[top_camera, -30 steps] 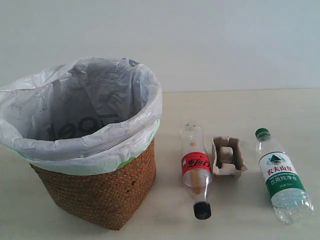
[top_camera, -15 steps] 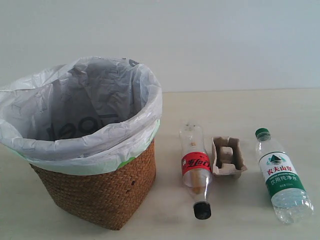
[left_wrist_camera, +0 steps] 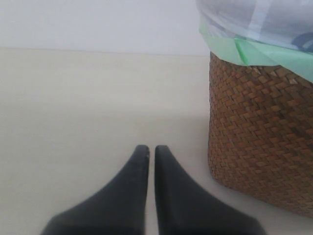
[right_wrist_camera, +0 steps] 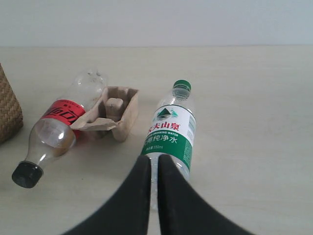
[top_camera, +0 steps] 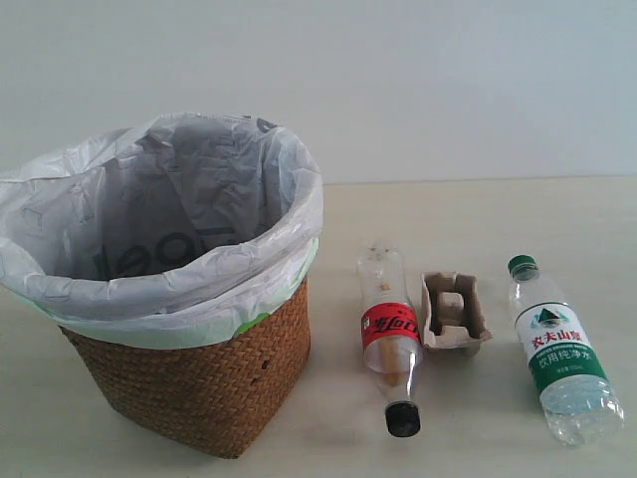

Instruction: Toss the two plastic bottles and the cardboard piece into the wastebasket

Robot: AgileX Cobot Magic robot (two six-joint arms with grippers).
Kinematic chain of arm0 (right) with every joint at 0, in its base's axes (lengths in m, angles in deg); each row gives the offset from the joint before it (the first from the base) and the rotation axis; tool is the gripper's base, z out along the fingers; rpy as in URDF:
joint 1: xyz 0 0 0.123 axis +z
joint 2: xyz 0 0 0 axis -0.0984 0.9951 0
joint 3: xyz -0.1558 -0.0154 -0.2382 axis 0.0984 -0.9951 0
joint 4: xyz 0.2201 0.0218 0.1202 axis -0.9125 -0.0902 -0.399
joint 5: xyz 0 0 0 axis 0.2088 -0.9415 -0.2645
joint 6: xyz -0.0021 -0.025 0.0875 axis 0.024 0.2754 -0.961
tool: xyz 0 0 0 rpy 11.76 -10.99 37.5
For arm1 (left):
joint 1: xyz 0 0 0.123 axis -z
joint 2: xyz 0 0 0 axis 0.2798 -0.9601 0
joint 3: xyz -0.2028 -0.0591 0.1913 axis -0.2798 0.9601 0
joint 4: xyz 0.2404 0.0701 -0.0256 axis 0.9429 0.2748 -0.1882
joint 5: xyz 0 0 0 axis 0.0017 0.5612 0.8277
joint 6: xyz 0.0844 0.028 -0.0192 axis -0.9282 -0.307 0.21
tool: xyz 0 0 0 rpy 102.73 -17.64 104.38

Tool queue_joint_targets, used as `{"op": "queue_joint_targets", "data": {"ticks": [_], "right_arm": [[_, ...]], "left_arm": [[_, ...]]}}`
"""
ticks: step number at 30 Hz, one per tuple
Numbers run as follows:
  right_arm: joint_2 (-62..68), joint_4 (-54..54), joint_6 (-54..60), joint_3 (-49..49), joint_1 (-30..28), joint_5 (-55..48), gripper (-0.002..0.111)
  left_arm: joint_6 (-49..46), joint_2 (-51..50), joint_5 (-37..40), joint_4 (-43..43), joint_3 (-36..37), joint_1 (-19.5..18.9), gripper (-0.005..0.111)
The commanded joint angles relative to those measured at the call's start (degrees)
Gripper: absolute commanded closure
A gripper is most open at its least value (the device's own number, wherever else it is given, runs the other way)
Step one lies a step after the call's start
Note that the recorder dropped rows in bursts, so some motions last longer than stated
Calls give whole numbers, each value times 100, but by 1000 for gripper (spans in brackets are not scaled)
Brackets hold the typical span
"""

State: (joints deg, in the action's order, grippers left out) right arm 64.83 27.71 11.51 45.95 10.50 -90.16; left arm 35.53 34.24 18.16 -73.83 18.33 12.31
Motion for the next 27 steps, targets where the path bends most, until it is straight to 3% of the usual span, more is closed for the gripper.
{"op": "queue_joint_targets", "data": {"ticks": [1,8,15,27], "right_arm": [[-37,15,8,0,-13,22,106],[-37,2,1,0,-13,22,106],[-37,-1885,-2546,0,-13,26,106],[-37,-2730,-2870,0,-13,811,106]], "left_arm": [[-26,14,4,32,20,-16,103],[-26,14,4,32,20,-16,103],[-26,14,4,32,20,-16,103],[-26,14,4,32,20,-16,103]]}}
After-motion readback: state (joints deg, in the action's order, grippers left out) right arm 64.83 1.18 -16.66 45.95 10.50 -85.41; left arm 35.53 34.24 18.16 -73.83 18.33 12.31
